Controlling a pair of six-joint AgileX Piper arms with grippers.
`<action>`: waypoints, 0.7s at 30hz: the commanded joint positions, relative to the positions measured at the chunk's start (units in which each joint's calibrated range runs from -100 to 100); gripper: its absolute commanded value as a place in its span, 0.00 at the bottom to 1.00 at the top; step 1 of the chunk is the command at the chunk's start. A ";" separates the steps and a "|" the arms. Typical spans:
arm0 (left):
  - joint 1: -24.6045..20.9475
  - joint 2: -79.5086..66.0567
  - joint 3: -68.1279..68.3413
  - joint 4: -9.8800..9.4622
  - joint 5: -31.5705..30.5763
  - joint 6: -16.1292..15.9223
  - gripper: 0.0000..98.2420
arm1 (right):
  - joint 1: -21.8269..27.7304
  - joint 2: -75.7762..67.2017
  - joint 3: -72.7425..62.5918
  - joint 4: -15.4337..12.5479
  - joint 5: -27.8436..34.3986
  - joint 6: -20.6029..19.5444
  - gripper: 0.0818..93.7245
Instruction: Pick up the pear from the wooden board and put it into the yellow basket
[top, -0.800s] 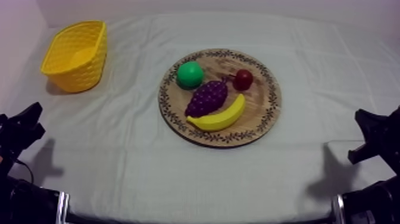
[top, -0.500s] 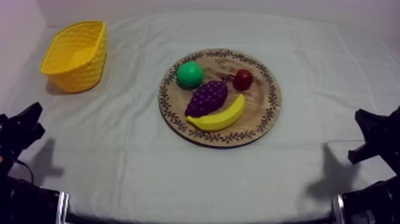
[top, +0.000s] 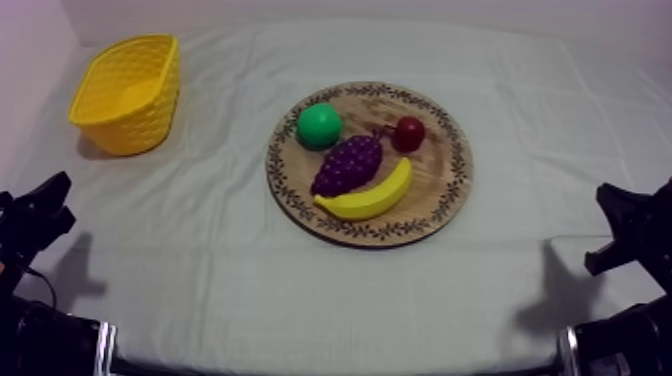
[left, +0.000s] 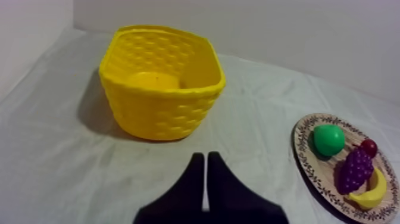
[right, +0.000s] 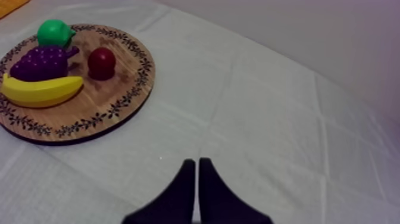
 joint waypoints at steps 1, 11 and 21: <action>0.02 0.00 0.02 -0.01 0.00 0.01 0.00 | 0.00 -0.01 -0.01 0.00 0.00 0.00 0.00; -0.15 0.00 0.02 -0.01 0.00 0.05 0.00 | 0.00 -0.01 -0.01 0.00 0.00 0.00 0.00; -0.27 0.00 -0.14 0.06 1.13 -4.16 0.00 | 0.00 -0.01 -0.01 0.00 0.00 0.00 0.00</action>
